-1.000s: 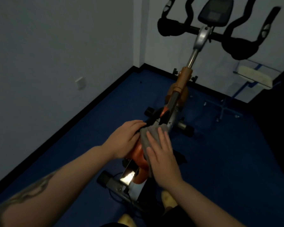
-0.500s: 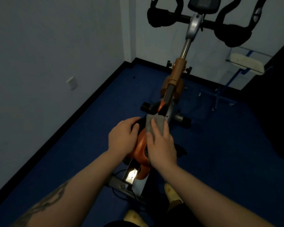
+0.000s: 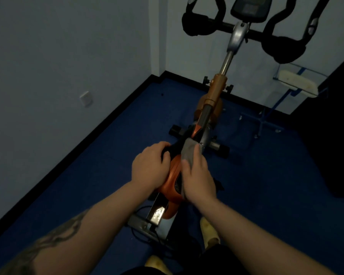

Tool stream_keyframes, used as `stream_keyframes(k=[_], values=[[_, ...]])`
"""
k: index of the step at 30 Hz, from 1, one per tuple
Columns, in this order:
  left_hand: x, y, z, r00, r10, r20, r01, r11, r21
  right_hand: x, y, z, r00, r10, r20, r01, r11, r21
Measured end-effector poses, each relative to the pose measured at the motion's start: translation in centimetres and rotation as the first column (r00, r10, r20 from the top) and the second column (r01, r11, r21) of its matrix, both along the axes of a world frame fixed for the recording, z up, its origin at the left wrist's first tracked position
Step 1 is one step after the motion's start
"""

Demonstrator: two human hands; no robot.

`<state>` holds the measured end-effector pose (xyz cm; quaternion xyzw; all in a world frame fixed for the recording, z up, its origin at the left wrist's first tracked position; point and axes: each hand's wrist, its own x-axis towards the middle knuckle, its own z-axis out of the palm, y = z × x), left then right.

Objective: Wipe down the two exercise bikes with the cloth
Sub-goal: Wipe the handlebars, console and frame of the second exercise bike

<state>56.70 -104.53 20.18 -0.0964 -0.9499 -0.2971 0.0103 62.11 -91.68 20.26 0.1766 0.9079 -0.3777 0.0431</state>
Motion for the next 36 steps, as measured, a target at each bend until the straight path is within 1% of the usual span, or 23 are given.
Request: stream_keyframes(k=[1, 2, 3, 5, 6, 8, 9, 12, 13, 14, 16, 18, 19, 21, 22, 23, 24, 27, 28, 30, 33, 34, 36], values=[[-0.2, 0.0, 0.1, 0.999, -0.024, 0.024, 0.025, 0.999, -0.047, -1.5, 0.4, 0.3, 0.997, -0.046, 0.057, 0.050, 0.997, -0.060], [-0.4, 0.0, 0.2, 0.997, -0.048, 0.066, 0.054, 0.994, -0.092, -2.6, 0.7, 0.5, 0.994, -0.071, 0.087, 0.078, 0.993, -0.087], [-0.8, 0.0, 0.3, 0.990, -0.072, 0.121, 0.087, 0.988, -0.124, -2.8, 0.7, 0.6, 0.993, -0.076, 0.095, 0.084, 0.993, -0.081], [-1.5, -0.1, 0.5, 0.969, -0.118, 0.216, 0.150, 0.979, -0.137, -0.8, 0.0, 0.7, 0.999, -0.011, 0.036, 0.012, 1.000, -0.025], [-1.7, -0.1, 0.6, 0.964, -0.130, 0.231, 0.163, 0.978, -0.131, 0.6, -0.3, 0.5, 0.999, 0.042, -0.008, -0.042, 0.999, 0.009], [-1.9, -0.3, 0.6, 0.968, -0.130, 0.213, 0.156, 0.981, -0.112, 1.5, -0.2, 0.2, 0.994, 0.091, -0.054, -0.090, 0.996, 0.006], [-1.9, -0.4, 0.6, 0.972, -0.123, 0.202, 0.145, 0.985, -0.097, 0.7, 0.1, 0.2, 0.996, 0.076, -0.040, -0.077, 0.997, -0.016], [-1.7, -0.6, 0.3, 0.972, -0.091, 0.216, 0.099, 0.995, -0.028, -3.1, 1.1, 0.4, 0.998, -0.041, 0.053, 0.048, 0.989, -0.143], [-1.7, -0.7, 0.2, 0.973, -0.079, 0.218, 0.084, 0.996, -0.016, -3.6, 1.2, 0.4, 0.998, -0.042, 0.055, 0.050, 0.987, -0.154], [-1.7, -0.7, 0.2, 0.973, -0.071, 0.221, 0.075, 0.997, -0.011, -3.2, 1.2, 0.6, 0.999, -0.011, 0.030, 0.016, 0.990, -0.142], [-1.6, -0.7, 0.1, 0.974, -0.061, 0.217, 0.062, 0.998, 0.004, -1.4, 1.1, 0.4, 0.991, 0.126, -0.053, -0.129, 0.989, -0.076], [-1.6, -0.6, 0.1, 0.977, -0.056, 0.205, 0.052, 0.998, 0.024, -0.9, 1.6, 0.1, 0.978, 0.195, -0.071, -0.201, 0.976, -0.080], [-1.6, -0.6, 0.1, 0.978, -0.055, 0.201, 0.050, 0.998, 0.029, -1.7, 1.9, 0.0, 0.982, 0.182, -0.050, -0.187, 0.976, -0.110], [-1.7, -0.6, 0.2, 0.977, -0.049, 0.208, 0.044, 0.999, 0.031, -4.5, 2.3, 0.0, 0.996, 0.086, 0.002, -0.084, 0.982, -0.167], [-1.7, -0.7, 0.3, 0.976, -0.046, 0.214, 0.040, 0.999, 0.031, -5.7, 2.4, 0.3, 0.999, 0.045, 0.015, -0.041, 0.982, -0.183], [-1.7, -0.6, 0.4, 0.976, -0.035, 0.216, 0.028, 0.999, 0.035, -6.4, 2.5, 0.3, 0.999, 0.037, 0.013, -0.034, 0.984, -0.178], [-1.6, -0.6, 0.5, 0.975, -0.024, 0.220, 0.016, 0.999, 0.037, -6.2, 2.5, 0.2, 0.998, 0.062, -0.002, -0.061, 0.985, -0.162], [-1.2, -0.5, 0.6, 0.975, 0.017, 0.222, -0.025, 0.999, 0.030, -3.9, 3.1, -0.8, 0.964, 0.258, -0.067, -0.264, 0.958, -0.109], [-1.2, -0.5, 0.6, 0.975, 0.034, 0.219, -0.041, 0.999, 0.029, -4.2, 3.6, -0.9, 0.954, 0.291, -0.073, -0.297, 0.949, -0.104], [-1.1, -0.5, 0.8, 0.973, 0.065, 0.220, -0.072, 0.997, 0.027, -6.9, 4.6, -1.0, 0.966, 0.248, -0.073, -0.255, 0.960, -0.112], [-0.8, -0.3, 1.1, 0.972, 0.104, 0.213, -0.112, 0.994, 0.022, -11.2, 5.9, -0.5, 0.990, 0.116, -0.075, -0.130, 0.967, -0.218], [-0.7, -0.2, 1.2, 0.971, 0.122, 0.208, -0.128, 0.992, 0.017, -10.9, 5.9, -0.6, 0.990, 0.106, -0.094, -0.126, 0.962, -0.242], [-0.4, -0.2, 1.2, 0.968, 0.169, 0.186, -0.172, 0.985, -0.001, -8.6, 5.5, -1.2, 0.972, 0.184, -0.149, -0.215, 0.949, -0.230]])
